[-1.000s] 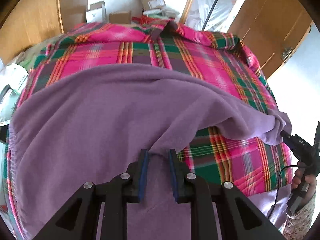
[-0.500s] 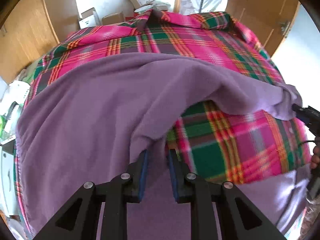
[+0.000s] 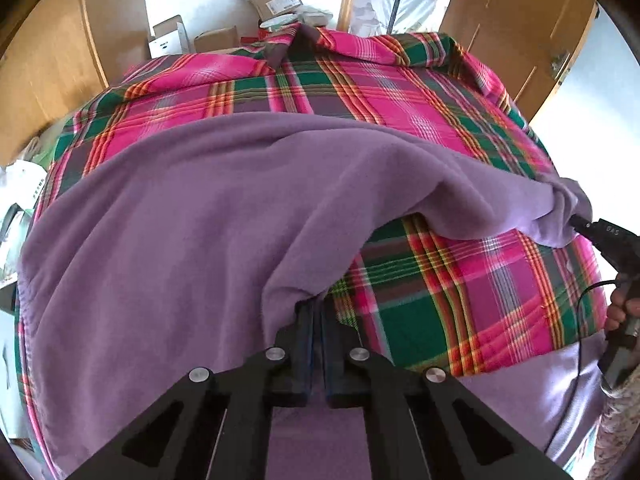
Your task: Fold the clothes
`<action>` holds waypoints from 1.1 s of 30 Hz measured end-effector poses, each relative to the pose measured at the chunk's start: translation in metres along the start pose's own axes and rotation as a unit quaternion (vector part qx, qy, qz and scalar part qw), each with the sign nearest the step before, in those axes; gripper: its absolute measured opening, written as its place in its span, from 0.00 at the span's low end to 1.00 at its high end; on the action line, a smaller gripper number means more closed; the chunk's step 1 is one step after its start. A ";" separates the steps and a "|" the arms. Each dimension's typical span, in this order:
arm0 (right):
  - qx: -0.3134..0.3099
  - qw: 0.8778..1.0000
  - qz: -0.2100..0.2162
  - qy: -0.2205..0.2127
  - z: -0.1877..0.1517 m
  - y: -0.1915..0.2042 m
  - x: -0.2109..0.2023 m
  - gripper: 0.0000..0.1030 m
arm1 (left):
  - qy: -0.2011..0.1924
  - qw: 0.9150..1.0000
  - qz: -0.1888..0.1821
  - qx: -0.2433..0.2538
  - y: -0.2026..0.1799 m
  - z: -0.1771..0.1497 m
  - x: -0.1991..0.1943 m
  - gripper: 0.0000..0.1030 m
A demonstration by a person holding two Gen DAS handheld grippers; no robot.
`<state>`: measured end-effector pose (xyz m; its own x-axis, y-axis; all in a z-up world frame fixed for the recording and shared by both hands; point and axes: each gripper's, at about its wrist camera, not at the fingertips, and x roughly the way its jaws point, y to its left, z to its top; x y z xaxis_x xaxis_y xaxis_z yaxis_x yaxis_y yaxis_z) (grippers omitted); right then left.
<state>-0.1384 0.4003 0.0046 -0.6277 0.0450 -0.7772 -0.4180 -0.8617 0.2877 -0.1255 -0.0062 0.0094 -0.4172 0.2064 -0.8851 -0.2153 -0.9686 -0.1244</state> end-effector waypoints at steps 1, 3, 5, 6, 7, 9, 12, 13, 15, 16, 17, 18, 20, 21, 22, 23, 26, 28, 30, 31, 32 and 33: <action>0.000 1.000 -0.002 -0.007 0.001 -0.001 -0.004 0.03 | -0.002 1.000 -0.007 -0.002 0.002 -0.001 -0.003 0.03; 0.000 1.000 -0.006 -0.022 0.005 -0.004 -0.012 0.03 | -0.005 1.000 -0.021 -0.007 0.006 -0.003 -0.009 0.03; 0.001 0.999 -0.010 -0.037 0.009 -0.009 -0.022 0.02 | -0.011 0.999 -0.033 -0.010 0.008 -0.005 -0.017 0.03; 0.002 0.999 -0.012 -0.044 0.011 -0.011 -0.027 0.02 | -0.014 0.999 -0.036 -0.011 0.009 -0.006 -0.020 0.03; 0.003 0.999 -0.014 -0.051 0.013 -0.013 -0.032 0.02 | -0.016 0.999 -0.043 -0.014 0.010 -0.007 -0.024 0.03; 0.007 0.998 -0.020 -0.062 0.016 -0.019 -0.040 0.02 | -0.022 0.998 -0.056 -0.021 0.014 -0.008 -0.030 0.03; 0.019 0.997 -0.017 -0.066 0.017 -0.029 -0.050 0.02 | -0.033 0.997 -0.065 -0.032 0.020 -0.011 -0.038 0.03; 0.015 0.998 -0.010 -0.059 0.015 -0.029 -0.050 0.02 | -0.034 0.997 -0.065 -0.037 0.022 -0.012 -0.039 0.03; -0.005 0.999 0.006 -0.039 0.008 -0.024 -0.049 0.04 | -0.035 0.996 -0.065 -0.046 0.026 -0.012 -0.038 0.03; -0.011 1.000 0.013 -0.025 0.002 -0.021 -0.047 0.08 | -0.033 0.996 -0.069 -0.050 0.027 -0.012 -0.036 0.03; -0.015 1.000 0.024 -0.007 -0.004 -0.018 -0.043 0.09 | -0.034 0.995 -0.073 -0.053 0.027 -0.013 -0.035 0.03; -0.013 0.999 0.037 0.010 -0.009 -0.016 -0.039 0.13 | -0.036 0.995 -0.076 -0.057 0.027 -0.014 -0.035 0.03; -0.005 0.997 0.063 0.040 -0.018 -0.012 -0.030 0.15 | -0.040 0.994 -0.078 -0.065 0.028 -0.014 -0.035 0.03; -0.005 0.996 0.069 0.047 -0.021 -0.009 -0.025 0.17 | -0.040 0.994 -0.078 -0.069 0.029 -0.014 -0.035 0.03; -0.006 0.996 0.070 0.050 -0.022 -0.007 -0.022 0.17 | -0.040 0.994 -0.078 -0.072 0.030 -0.015 -0.034 0.03; 0.000 0.996 0.069 0.051 -0.022 -0.007 -0.019 0.17 | -0.041 0.993 -0.079 -0.075 0.032 -0.015 -0.034 0.03; 0.036 0.996 0.068 0.040 -0.020 -0.013 -0.013 0.29 | -0.043 0.993 -0.073 -0.084 0.037 -0.016 -0.034 0.03; 0.052 0.996 0.064 0.035 -0.016 -0.015 -0.010 0.33 | -0.043 0.993 -0.074 -0.086 0.038 -0.016 -0.033 0.03; 0.060 0.996 0.059 0.031 -0.012 -0.014 -0.005 0.34 | -0.042 0.992 -0.076 -0.089 0.040 -0.016 -0.033 0.03; 0.057 0.996 0.055 0.029 -0.009 -0.012 -0.002 0.34 | -0.042 0.992 -0.077 -0.092 0.041 -0.016 -0.032 0.03; 0.055 0.997 0.051 0.027 -0.006 -0.009 0.001 0.34 | -0.042 0.992 -0.078 -0.095 0.042 -0.016 -0.032 0.03; 0.056 0.997 0.048 0.026 -0.004 -0.009 0.002 0.34 | -0.042 0.991 -0.079 -0.098 0.043 -0.016 -0.032 0.03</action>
<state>-0.1338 0.4059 -0.0016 -0.6353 -0.0633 -0.7697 -0.4294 -0.7994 0.4202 -0.1072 -0.0565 0.0255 -0.4664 0.3604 -0.8079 -0.1113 -0.9299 -0.3506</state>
